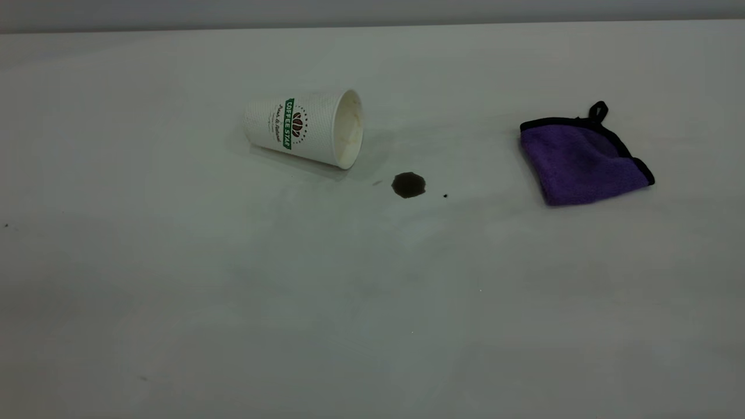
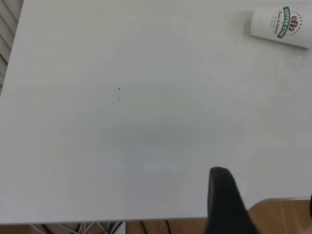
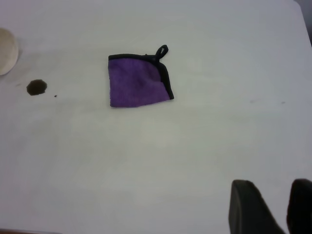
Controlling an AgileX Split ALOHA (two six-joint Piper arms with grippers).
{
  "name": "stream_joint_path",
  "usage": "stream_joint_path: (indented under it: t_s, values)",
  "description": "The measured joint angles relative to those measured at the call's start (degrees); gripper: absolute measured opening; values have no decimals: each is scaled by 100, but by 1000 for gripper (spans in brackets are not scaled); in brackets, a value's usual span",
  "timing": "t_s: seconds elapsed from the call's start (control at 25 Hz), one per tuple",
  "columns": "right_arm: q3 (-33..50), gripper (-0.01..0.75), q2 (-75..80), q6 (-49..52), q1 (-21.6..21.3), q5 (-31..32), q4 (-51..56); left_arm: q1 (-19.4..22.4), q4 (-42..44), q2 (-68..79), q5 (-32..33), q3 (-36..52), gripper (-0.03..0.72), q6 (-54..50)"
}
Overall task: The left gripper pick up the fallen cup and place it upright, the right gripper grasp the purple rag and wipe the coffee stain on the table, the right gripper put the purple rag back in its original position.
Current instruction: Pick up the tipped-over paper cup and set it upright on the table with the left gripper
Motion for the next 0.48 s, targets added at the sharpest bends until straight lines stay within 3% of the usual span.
stream_joint_path:
  t_s: [0.48]
  values:
    - [0,238,0,0,0,0,0,0,24,162,0,-87,474,0]
